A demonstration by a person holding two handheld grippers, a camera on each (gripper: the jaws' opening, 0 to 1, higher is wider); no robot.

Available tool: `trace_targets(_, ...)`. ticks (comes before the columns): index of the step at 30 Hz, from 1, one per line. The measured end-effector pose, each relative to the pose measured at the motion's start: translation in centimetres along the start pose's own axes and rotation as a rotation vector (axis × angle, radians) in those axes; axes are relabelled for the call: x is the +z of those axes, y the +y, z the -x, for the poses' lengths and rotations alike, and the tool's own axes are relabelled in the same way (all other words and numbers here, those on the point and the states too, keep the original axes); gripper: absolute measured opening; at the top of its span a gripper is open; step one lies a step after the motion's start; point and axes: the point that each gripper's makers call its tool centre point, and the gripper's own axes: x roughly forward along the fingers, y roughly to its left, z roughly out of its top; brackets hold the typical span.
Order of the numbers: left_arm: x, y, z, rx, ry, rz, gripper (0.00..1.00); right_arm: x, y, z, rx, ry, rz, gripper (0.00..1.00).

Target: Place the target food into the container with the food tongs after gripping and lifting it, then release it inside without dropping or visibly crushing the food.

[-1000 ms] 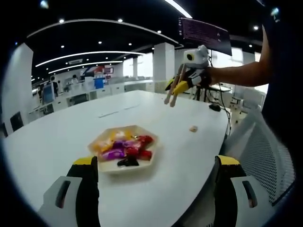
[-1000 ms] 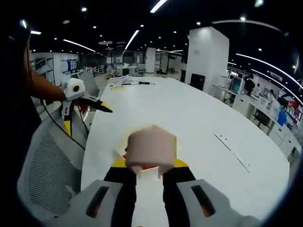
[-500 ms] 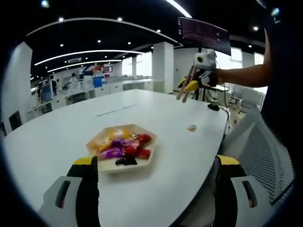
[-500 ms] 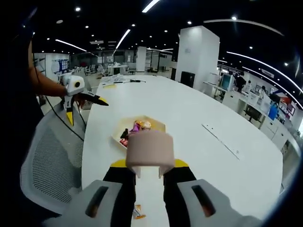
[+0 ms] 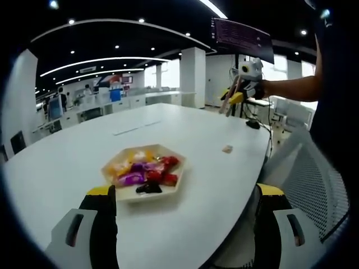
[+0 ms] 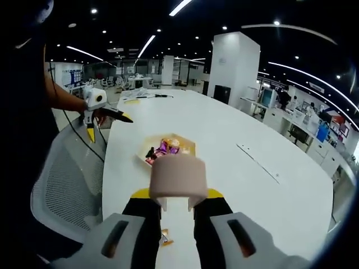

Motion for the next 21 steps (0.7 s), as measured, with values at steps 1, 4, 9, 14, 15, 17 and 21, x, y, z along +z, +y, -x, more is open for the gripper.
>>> trace_targets(1, 0.1, 0.0, 0.0, 0.001, 0.000, -0.002, 1.00, -0.1, 0.0, 0.0, 0.001, 0.002, 0.001, 0.21)
trace_targets(4, 0.1, -0.1, 0.0, 0.001, 0.000, -0.001, 1.00, 0.0, 0.2, 0.1, 0.004, -0.002, 0.011, 0.21)
trace_targets(9, 0.1, -0.1, 0.0, 0.000, 0.003, -0.004, 1.00, -0.2, 0.3, 0.0, 0.009, -0.004, 0.018, 0.21)
trace_targets(14, 0.1, -0.2, 0.0, -0.002, 0.006, -0.004, 1.00, -1.2, 0.7, -0.4, 0.018, 0.011, 0.031, 0.21)
trace_targets(15, 0.0, -0.2, 0.0, -0.003, 0.006, -0.004, 1.00, -1.4, 0.6, -0.4, 0.014, 0.016, 0.040, 0.21)
trace_targets(17, -0.1, -0.2, 0.0, -0.004, 0.009, -0.007, 1.00, -1.8, 0.8, -0.5, 0.021, 0.018, 0.041, 0.21)
trace_targets(21, -0.2, -0.3, 0.0, -0.006, 0.014, -0.005, 1.00, -2.7, 1.0, -0.9, 0.027, 0.027, 0.039, 0.21)
